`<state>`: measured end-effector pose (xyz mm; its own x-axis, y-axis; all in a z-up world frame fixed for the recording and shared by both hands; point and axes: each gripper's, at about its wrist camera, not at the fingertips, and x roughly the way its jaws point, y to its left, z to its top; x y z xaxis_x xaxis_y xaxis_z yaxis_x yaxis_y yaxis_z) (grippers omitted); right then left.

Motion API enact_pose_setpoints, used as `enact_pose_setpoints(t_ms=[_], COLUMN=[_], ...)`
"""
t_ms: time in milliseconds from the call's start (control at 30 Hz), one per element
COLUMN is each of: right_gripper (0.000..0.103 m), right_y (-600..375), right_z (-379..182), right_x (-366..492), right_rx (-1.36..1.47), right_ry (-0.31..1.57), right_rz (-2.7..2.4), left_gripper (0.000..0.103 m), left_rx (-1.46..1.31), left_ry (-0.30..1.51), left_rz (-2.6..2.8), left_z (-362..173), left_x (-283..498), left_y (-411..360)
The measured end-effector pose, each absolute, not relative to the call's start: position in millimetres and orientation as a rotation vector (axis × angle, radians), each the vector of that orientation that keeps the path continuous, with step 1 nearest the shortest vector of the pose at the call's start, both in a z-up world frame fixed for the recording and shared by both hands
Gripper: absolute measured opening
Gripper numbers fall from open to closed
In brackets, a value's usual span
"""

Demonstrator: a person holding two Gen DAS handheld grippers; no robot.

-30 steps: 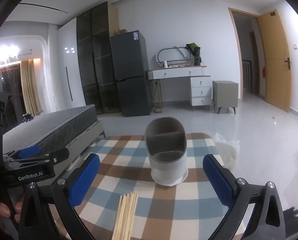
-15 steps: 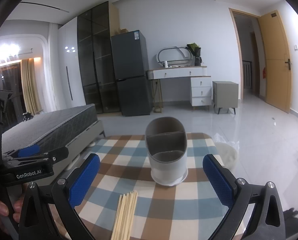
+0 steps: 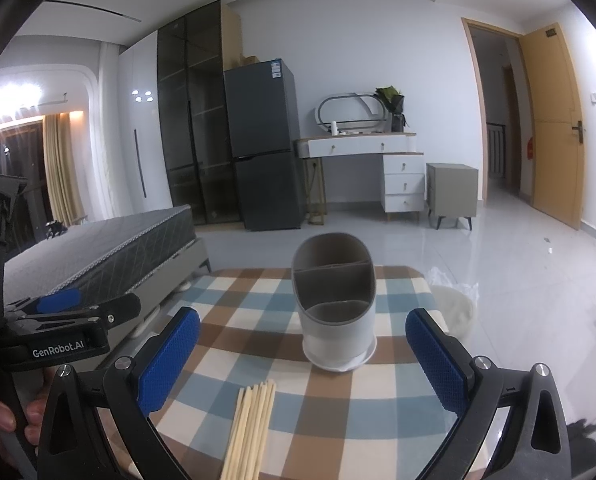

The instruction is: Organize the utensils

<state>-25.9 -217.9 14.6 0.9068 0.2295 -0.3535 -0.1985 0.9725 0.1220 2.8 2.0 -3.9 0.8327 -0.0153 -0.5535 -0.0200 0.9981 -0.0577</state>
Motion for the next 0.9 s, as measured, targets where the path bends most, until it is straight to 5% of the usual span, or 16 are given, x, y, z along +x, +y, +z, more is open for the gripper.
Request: enact_pose_setpoints(t_ms=[900], right_gripper=[0.103], right_y=[-213.1], right_z=[17.8], right_x=[-27.7], right_rx=[0.065], right_ry=[0.376], right_rz=[0.228], left_gripper=[0.100], left_rx=[-0.069], left_ry=[0.591], left_rz=[-0.001], left_z=[-5.2], left_x=[1.1], left_y=[3.8])
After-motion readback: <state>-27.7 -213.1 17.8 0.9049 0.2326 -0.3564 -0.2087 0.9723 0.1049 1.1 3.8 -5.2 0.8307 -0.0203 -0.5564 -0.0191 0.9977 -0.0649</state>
